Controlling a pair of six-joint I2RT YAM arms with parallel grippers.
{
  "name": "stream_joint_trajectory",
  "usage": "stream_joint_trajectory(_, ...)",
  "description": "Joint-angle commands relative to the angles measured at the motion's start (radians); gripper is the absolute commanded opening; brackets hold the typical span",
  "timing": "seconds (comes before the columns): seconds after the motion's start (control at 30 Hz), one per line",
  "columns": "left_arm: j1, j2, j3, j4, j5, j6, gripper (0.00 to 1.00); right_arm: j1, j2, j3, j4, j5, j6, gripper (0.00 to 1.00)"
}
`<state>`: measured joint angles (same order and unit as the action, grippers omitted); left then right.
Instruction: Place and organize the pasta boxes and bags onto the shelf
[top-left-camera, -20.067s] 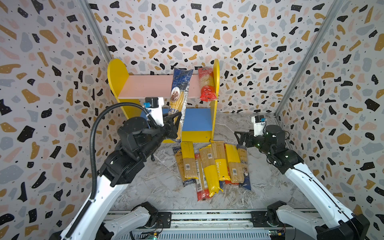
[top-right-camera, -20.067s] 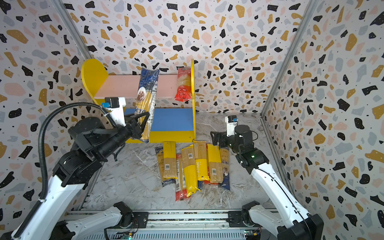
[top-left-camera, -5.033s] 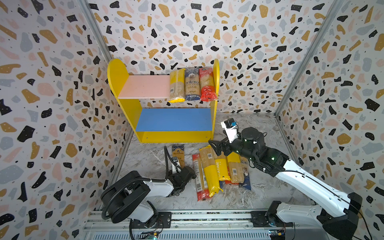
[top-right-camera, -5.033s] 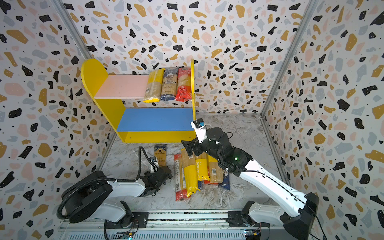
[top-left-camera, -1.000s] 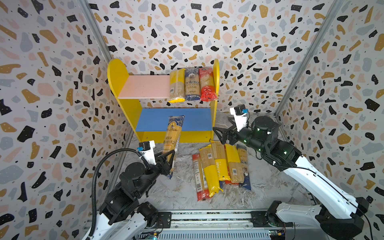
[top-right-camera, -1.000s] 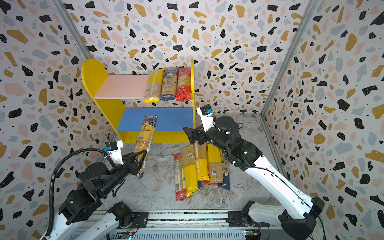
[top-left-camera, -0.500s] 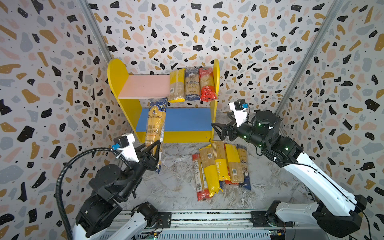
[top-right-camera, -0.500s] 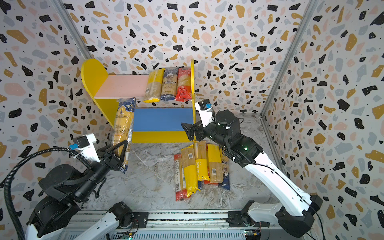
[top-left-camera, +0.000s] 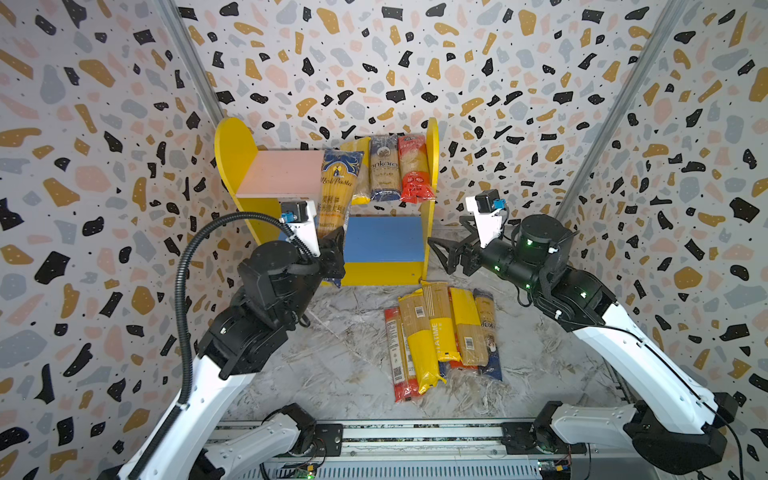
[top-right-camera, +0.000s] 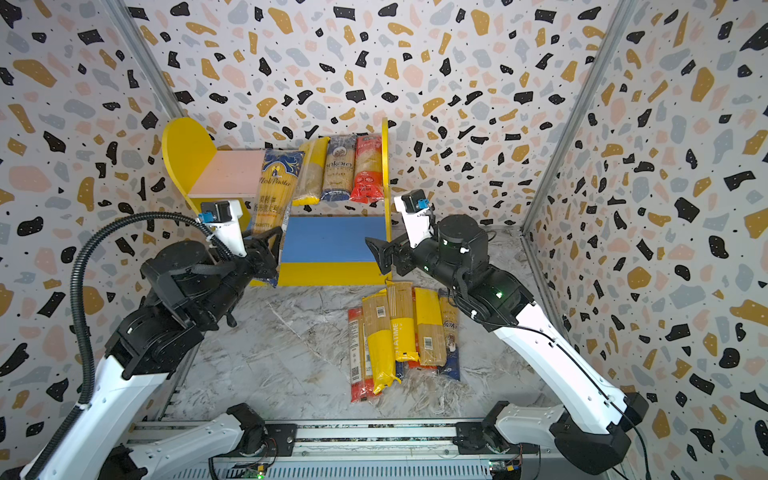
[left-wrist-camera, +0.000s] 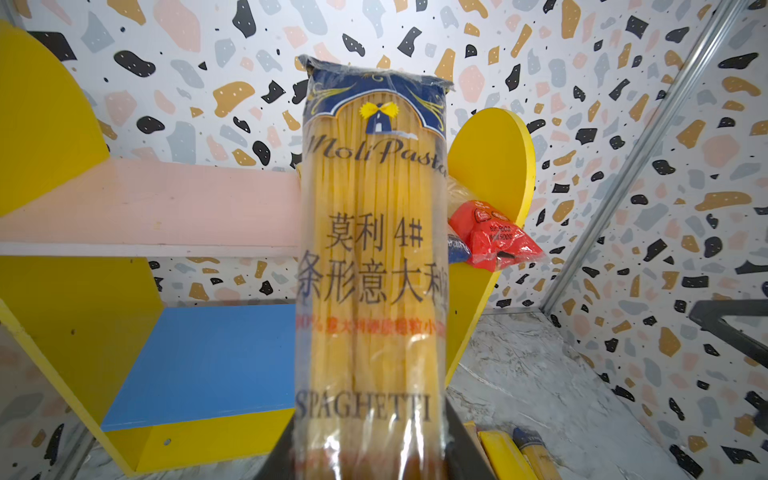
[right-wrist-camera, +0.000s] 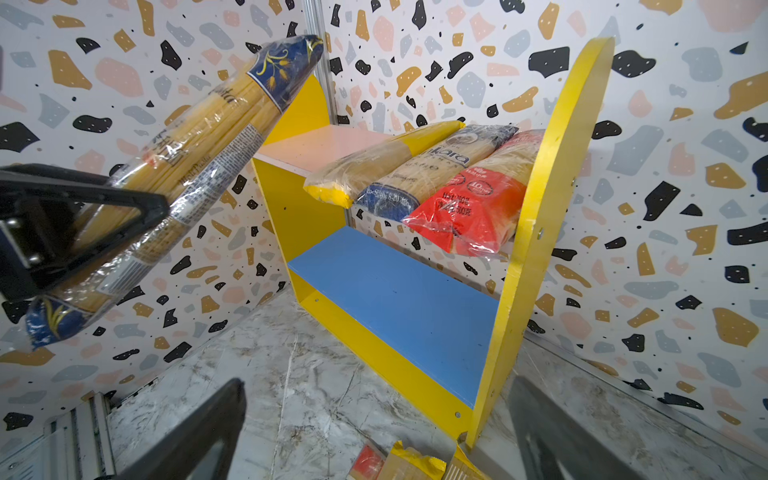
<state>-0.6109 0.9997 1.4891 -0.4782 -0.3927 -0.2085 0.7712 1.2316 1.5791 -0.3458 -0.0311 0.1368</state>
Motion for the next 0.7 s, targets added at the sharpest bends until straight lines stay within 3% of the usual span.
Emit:
stream_joint_trajectory(0.0,0.006,0.030,0.121,0.262,-0.107,0.126,0.00,-0.010,0.000,0.051,-0.015,0.005,-0.014,0.99)
stream_joint_trajectory(0.27,0.063,0.199,0.315,0.298,-0.094,0.194,0.00,-0.024,0.038,0.092,-0.023,0.000,-0.012,0.99)
stream_joint_trajectory(0.5,0.267,0.325,0.395,0.338,0.093,0.120,0.00,-0.034,0.045,0.098,-0.021,0.010,-0.008,0.99)
stream_joint_trajectory(0.67,0.357,0.421,0.465,0.337,0.201,0.080,0.00,-0.042,0.042,0.097,-0.027,0.022,-0.002,0.99)
